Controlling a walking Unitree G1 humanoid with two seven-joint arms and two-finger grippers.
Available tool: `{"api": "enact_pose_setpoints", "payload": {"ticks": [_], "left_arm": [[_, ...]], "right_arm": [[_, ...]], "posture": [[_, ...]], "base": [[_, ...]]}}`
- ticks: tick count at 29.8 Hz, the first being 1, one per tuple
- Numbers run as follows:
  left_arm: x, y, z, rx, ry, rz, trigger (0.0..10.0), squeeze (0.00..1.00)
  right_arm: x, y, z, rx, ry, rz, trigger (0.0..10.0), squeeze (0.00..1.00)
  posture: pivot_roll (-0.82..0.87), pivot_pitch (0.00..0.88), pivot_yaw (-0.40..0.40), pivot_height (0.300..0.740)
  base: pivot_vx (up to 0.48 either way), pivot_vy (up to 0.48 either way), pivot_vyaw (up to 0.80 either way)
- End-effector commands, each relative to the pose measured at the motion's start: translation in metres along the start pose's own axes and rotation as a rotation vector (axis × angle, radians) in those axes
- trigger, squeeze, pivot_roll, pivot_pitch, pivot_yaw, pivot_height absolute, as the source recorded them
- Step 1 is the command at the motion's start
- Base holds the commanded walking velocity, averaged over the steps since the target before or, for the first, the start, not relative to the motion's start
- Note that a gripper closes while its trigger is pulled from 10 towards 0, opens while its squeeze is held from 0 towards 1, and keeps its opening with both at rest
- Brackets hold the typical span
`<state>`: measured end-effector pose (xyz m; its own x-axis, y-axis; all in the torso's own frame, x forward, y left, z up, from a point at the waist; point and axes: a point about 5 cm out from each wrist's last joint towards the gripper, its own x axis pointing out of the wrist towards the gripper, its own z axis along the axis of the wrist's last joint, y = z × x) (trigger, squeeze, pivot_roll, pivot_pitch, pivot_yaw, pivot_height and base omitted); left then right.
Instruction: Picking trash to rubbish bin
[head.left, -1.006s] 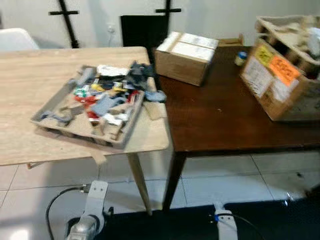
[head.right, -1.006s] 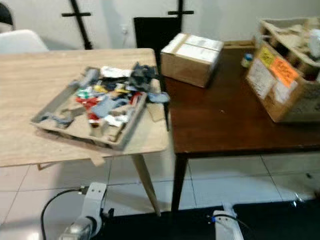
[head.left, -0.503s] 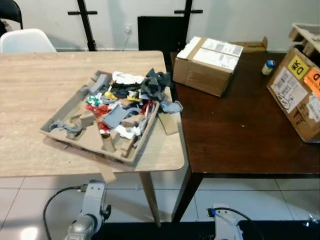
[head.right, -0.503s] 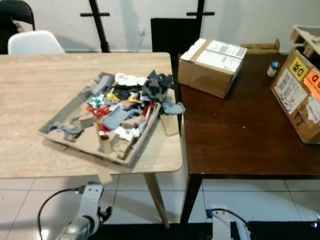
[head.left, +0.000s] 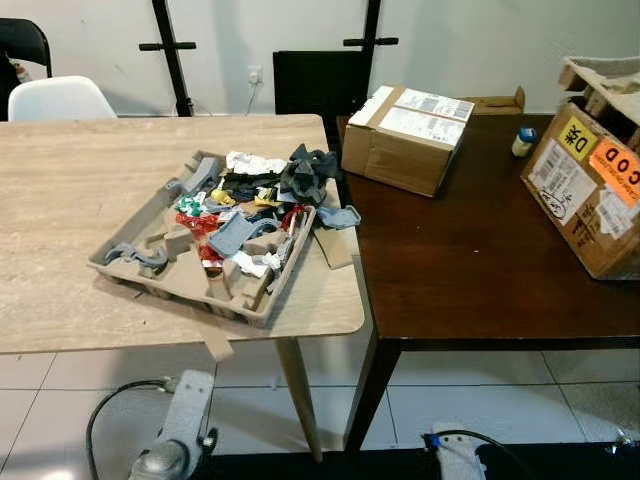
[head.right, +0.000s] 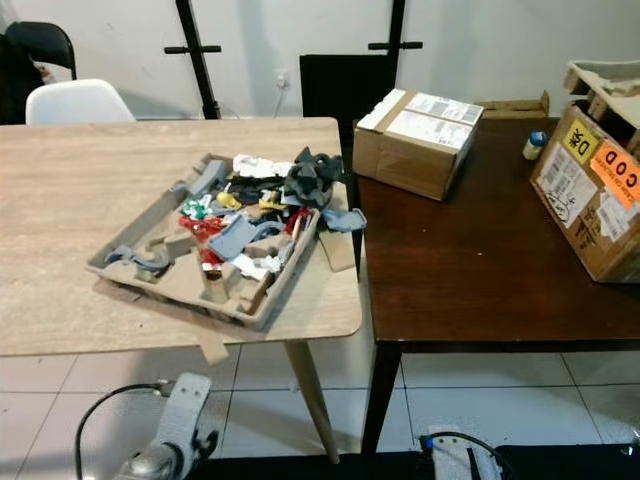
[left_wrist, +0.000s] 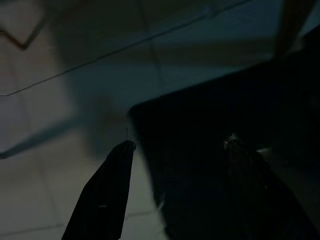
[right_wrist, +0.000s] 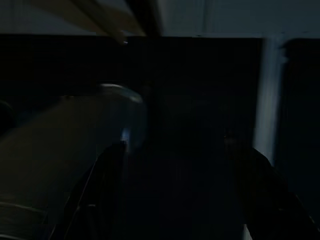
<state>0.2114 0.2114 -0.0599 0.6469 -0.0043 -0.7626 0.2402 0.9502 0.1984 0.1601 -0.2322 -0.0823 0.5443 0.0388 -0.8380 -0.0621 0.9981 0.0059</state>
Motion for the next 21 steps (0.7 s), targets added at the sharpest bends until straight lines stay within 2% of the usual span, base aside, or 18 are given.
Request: {"api": "enact_pose_setpoints", "payload": {"ticks": [1, 3, 8, 9, 11, 12, 13, 16, 17, 18, 19, 21], "left_arm": [[-0.002, 0.006, -0.003, 0.017, 0.018, 0.020, 10.0, 0.00], [-0.010, 0.017, 0.009, -0.018, -0.050, 0.049, 10.0, 0.00], [-0.046, 0.035, 0.050, 0.044, -0.215, 0.138, 10.0, 0.00], [-0.046, 0.035, 0.050, 0.044, -0.215, 0.138, 10.0, 0.00], [-0.065, 0.036, 0.060, 0.083, -0.252, 0.129, 10.0, 0.00], [-0.065, 0.036, 0.060, 0.083, -0.252, 0.129, 10.0, 0.00], [-0.072, 0.036, 0.061, 0.095, -0.254, 0.123, 10.0, 0.00], [-0.097, 0.037, 0.058, 0.030, -0.244, 0.150, 10.0, 0.00], [-0.105, 0.035, 0.058, -0.051, -0.246, 0.160, 10.0, 0.00], [-0.105, 0.035, 0.058, -0.051, -0.246, 0.160, 10.0, 0.00], [-0.112, 0.033, 0.059, -0.103, -0.248, 0.161, 10.0, 0.00], [-0.124, 0.028, 0.061, -0.091, -0.250, 0.153, 10.0, 0.00]], "right_arm": [[0.000, 0.001, 0.004, -0.014, -0.026, 0.020, 10.0, 0.00], [-0.006, -0.005, 0.015, -0.043, -0.108, 0.052, 10.0, 0.00], [-0.033, -0.013, 0.036, -0.069, -0.247, 0.113, 10.0, 0.00], [-0.033, -0.013, 0.036, -0.069, -0.247, 0.113, 10.0, 0.00], [-0.051, -0.012, 0.046, -0.091, -0.296, 0.156, 10.0, 0.00], [-0.051, -0.012, 0.046, -0.091, -0.296, 0.156, 10.0, 0.00], [-0.057, -0.010, 0.049, -0.104, -0.308, 0.176, 10.0, 0.00], [-0.086, -0.005, 0.060, -0.210, -0.366, 0.280, 10.0, 0.00], [-0.097, -0.004, 0.062, -0.241, -0.376, 0.328, 10.0, 0.00], [-0.097, -0.004, 0.062, -0.241, -0.376, 0.328, 10.0, 0.00], [-0.107, -0.002, 0.064, -0.270, -0.383, 0.371, 10.0, 0.00], [-0.126, 0.000, 0.068, -0.318, -0.395, 0.448, 10.0, 0.00]], "posture": [[0.06, 0.101, 0.030, 0.740], [0.06, 0.109, 0.021, 0.740], [0.07, 0.117, 0.006, 0.740], [0.07, 0.117, 0.006, 0.740], [0.08, 0.123, 0.007, 0.740], [0.08, 0.123, 0.007, 0.740], [0.08, 0.124, 0.007, 0.740], [0.08, 0.128, 0.011, 0.740], [0.08, 0.131, 0.012, 0.740], [0.08, 0.131, 0.012, 0.740], [0.08, 0.132, 0.012, 0.740], [0.08, 0.135, 0.012, 0.740]], "base": [[0.000, 0.000, 0.00], [0.000, 0.000, 0.00], [0.000, 0.000, 0.00], [0.000, 0.000, 0.00], [0.000, 0.000, 0.00], [0.000, 0.000, 0.00], [0.000, 0.000, 0.00], [0.000, 0.000, 0.00], [0.000, 0.000, 0.00], [0.000, 0.000, 0.00], [0.000, 0.000, 0.00], [0.000, 0.000, 0.00]]}}
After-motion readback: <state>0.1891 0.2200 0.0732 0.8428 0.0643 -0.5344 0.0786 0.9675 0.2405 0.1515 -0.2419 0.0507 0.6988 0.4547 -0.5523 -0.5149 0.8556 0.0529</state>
